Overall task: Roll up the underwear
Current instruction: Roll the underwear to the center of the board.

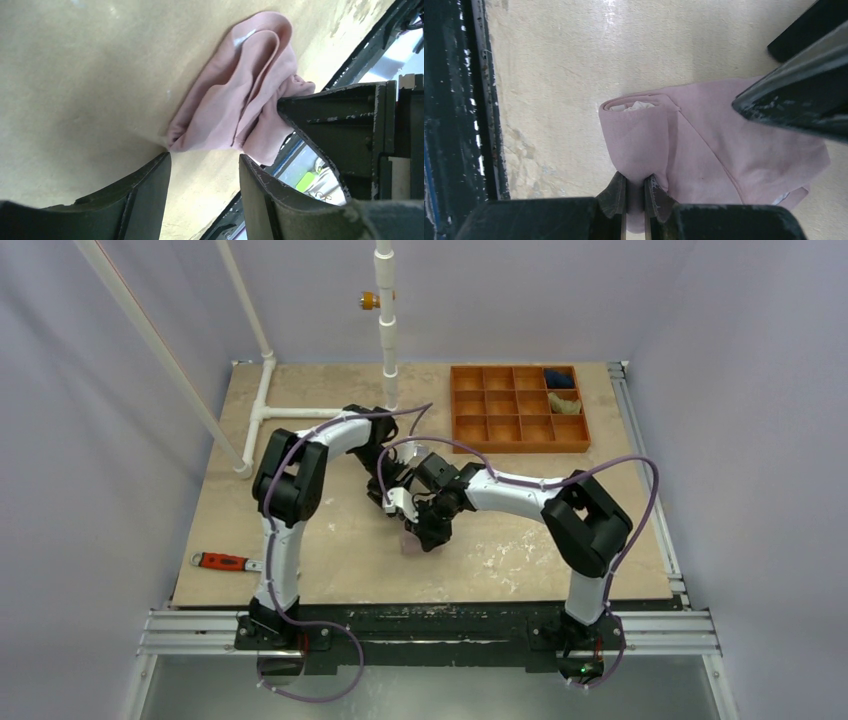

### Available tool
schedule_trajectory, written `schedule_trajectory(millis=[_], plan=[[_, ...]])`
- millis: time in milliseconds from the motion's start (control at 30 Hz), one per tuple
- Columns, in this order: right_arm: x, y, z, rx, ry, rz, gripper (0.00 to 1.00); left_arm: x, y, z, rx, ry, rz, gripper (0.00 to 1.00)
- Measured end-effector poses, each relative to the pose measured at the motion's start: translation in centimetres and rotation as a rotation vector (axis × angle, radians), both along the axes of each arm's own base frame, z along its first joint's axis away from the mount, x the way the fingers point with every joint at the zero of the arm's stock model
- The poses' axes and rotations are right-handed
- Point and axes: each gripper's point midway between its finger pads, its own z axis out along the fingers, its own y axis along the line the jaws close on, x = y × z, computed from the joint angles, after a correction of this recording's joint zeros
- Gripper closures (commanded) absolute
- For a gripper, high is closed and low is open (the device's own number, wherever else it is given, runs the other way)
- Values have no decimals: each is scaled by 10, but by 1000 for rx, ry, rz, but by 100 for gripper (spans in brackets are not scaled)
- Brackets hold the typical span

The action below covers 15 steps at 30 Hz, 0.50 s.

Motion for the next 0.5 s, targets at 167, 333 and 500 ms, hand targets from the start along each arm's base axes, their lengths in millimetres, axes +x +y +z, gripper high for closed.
schedule_trajectory(millis=[167,333,500], plan=[[-6,2,-1,14,55,-9,100,1,17,-1,33,-20,22,48],[-4,1,-1,23,123,-36,100,-1,45,1,84,-55,62,48],[-3,1,-2,13,221,-51,100,6,77,16,115,-134,138,48]])
